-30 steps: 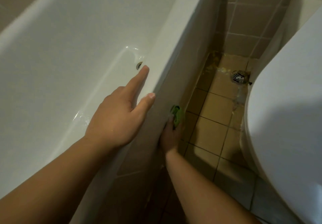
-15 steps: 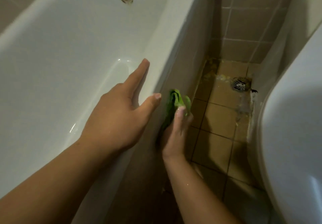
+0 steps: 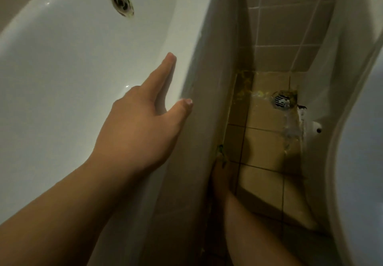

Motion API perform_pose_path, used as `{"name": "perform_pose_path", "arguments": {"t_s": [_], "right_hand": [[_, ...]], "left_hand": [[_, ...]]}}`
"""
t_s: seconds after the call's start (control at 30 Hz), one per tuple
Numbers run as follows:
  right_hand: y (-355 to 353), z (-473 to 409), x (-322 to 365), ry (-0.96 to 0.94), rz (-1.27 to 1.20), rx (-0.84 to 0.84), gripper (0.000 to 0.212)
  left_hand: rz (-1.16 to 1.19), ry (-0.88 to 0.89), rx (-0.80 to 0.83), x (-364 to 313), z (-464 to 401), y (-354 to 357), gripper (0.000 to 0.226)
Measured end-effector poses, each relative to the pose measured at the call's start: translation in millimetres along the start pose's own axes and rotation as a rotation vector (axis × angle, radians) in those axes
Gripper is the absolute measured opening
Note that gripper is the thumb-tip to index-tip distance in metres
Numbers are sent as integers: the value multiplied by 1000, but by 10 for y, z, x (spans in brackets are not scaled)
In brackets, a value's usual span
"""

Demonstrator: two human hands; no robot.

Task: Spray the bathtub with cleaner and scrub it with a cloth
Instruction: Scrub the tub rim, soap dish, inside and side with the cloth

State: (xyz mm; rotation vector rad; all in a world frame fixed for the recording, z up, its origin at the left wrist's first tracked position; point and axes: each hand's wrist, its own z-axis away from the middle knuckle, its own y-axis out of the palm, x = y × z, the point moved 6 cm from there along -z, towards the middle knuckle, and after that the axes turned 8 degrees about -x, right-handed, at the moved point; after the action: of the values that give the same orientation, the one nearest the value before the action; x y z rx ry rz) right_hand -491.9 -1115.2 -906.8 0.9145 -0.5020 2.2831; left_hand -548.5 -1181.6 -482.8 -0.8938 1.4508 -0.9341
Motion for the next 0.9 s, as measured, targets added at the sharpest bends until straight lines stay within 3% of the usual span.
{"name": "perform_pose_path", "arguments": {"t_s": [0.1, 0.17, 0.3, 0.4, 0.5, 0.67, 0.8, 0.9], "right_hand": [[7, 154, 605, -65, -58, -35, 79], [-29, 433, 1306, -245, -116, -30, 97], [-182, 1458, 2616, -599, -260, 115, 60], [-286, 1806, 2942, -771, -397, 119, 41], [-159, 1370, 2788, -705, -337, 122, 58], [205, -48, 1646, -202, -236, 12, 85], [339, -750, 451, -49, -117, -44, 95], [400, -878, 223, 2, -64, -8, 91]], "left_hand": [[14, -6, 12, -10, -57, 22, 69], [34, -9, 20, -27, -103, 26, 70], [43, 5, 46, -114, -194, 50, 61], [122, -15, 49, -131, -253, 34, 49], [85, -21, 41, -153, -300, 20, 49], [32, -34, 48, -253, -439, 68, 51], [88, -12, -1, -244, -504, 80, 58], [124, 4, -24, -200, -526, 82, 62]]}}
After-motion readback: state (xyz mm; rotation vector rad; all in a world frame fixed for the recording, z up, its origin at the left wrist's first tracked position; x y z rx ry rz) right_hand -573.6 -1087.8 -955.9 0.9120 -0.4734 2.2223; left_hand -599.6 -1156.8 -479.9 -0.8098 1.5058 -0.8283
